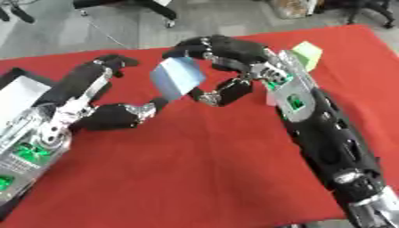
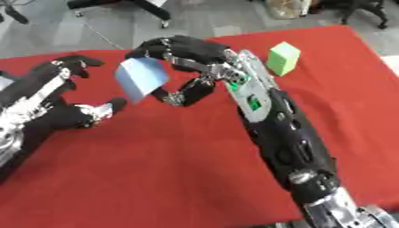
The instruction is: Pick up the objects with one hand, pass them to the other hand, and then place them into the box on the other side of the table.
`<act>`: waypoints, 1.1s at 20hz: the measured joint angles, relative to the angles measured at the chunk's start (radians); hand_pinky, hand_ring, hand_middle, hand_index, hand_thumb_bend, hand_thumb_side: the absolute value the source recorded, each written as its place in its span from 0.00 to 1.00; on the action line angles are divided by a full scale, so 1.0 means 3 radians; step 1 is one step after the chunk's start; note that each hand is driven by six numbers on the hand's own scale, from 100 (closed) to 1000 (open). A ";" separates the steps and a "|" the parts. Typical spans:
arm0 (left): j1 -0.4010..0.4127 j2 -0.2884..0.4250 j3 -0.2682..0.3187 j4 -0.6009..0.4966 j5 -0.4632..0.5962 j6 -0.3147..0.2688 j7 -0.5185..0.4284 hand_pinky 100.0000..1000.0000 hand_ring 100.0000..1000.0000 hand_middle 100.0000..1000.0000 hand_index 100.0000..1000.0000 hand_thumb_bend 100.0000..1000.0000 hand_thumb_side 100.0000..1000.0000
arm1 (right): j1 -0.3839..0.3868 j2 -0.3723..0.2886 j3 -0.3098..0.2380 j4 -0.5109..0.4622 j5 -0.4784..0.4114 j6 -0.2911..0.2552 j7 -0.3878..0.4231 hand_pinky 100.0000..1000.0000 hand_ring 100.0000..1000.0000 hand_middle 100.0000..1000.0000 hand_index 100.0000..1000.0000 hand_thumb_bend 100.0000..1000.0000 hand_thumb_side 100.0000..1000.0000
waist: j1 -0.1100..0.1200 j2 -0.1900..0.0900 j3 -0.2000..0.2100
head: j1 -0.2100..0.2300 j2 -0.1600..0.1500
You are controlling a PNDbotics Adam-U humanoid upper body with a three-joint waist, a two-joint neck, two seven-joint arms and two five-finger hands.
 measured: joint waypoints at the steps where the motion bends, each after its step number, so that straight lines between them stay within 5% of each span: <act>1: -0.0002 0.0000 -0.0006 -0.0002 -0.0002 0.0001 -0.0007 0.68 0.80 0.86 0.92 0.42 0.68 | -0.0008 0.0013 0.0017 -0.0007 0.0018 -0.0006 -0.0006 0.85 0.75 0.30 0.28 0.00 0.00 | 0.0000 0.0000 0.0004 | 0.0002 0.0000; 12: 0.0006 0.0002 -0.0037 -0.0065 -0.0070 -0.0057 -0.0045 0.69 0.80 0.85 0.92 0.42 0.67 | -0.0014 0.0085 0.0072 -0.0140 0.0103 -0.0018 -0.0017 0.82 0.73 0.30 0.29 0.00 0.00 | 0.0000 0.0000 0.0028 | 0.0000 0.0000; 22: 0.0067 0.0004 -0.0036 -0.0083 -0.0095 -0.0160 0.0114 0.68 0.80 0.85 0.91 0.39 0.61 | 0.0156 0.0005 -0.0145 -0.0860 0.0074 0.0037 -0.0059 0.71 0.64 0.29 0.28 0.00 0.00 | 0.0000 0.0003 0.0047 | 0.0002 0.0000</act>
